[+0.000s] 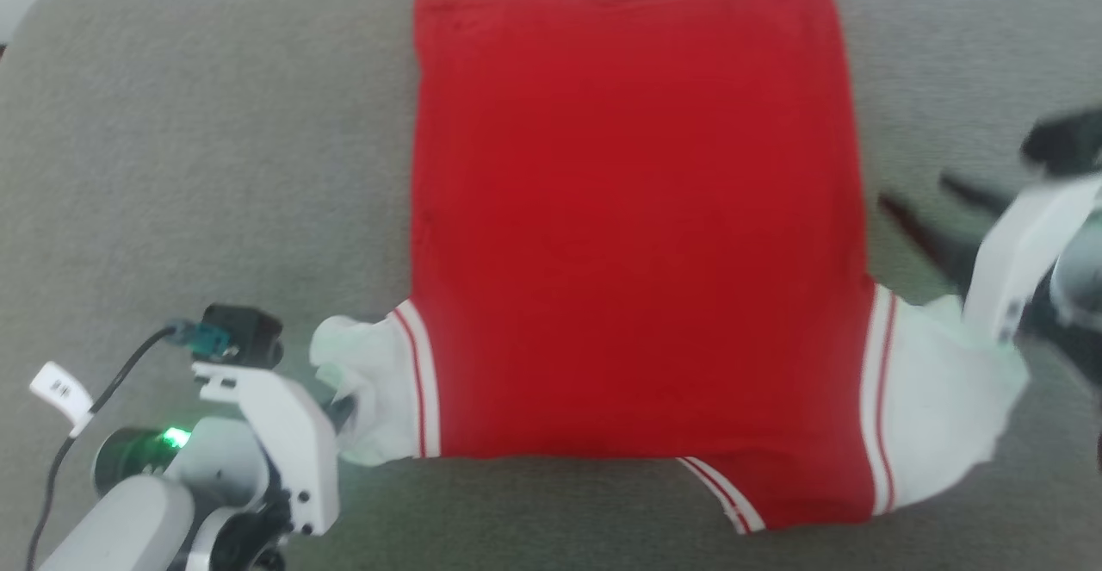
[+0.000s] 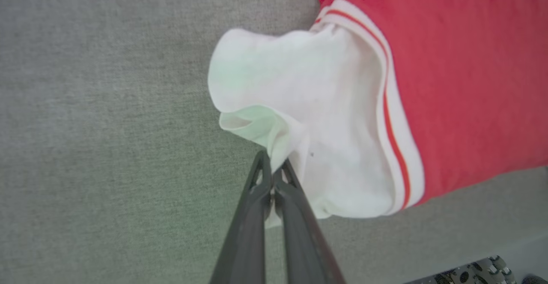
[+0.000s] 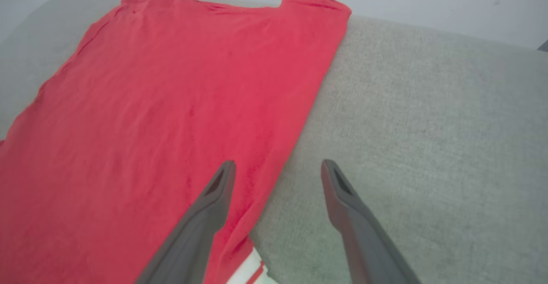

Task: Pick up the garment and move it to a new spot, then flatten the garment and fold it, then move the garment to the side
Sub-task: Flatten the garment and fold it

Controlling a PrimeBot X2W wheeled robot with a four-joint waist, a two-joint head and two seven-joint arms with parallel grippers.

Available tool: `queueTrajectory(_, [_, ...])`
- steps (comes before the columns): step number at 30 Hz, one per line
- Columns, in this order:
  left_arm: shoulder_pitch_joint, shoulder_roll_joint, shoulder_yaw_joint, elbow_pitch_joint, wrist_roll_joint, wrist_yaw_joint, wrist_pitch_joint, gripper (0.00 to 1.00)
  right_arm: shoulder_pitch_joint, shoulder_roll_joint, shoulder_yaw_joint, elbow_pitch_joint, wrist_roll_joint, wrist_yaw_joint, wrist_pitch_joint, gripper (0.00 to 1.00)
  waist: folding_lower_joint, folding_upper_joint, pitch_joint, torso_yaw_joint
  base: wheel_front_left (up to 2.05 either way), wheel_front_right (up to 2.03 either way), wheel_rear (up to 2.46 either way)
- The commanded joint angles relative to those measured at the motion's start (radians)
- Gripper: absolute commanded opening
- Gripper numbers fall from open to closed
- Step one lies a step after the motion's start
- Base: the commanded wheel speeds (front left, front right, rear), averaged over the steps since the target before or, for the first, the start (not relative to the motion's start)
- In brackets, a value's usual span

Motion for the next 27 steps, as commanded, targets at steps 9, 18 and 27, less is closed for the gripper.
queueTrajectory(9, [-0.130, -0.079, -0.062, 0.043, 0.024, -0.062, -0.013, 0.00, -0.293, -0.004, -0.013, 0.210, -0.069, 0.000, 0.026, 1.00, 0.0000, 0.0000, 0.093, 0.146, 0.00, 0.00, 0.00])
queueTrajectory(18, [-0.233, -0.184, -0.128, 0.150, 0.026, -0.145, -0.054, 0.00, -0.575, -0.055, 0.019, 0.570, -0.153, 0.000, 0.089, 1.00, 0.0000, 0.0000, 0.170, 0.295, 0.00, 0.00, 0.00])
queueTrajectory(27, [-0.277, -0.246, -0.163, 0.243, 0.022, -0.200, -0.092, 0.00, -0.679, -0.063, -0.006, 0.802, -0.215, 0.000, 0.149, 1.00, 0.0000, 0.0000, 0.223, 0.382, 0.00, 0.00, 0.00])
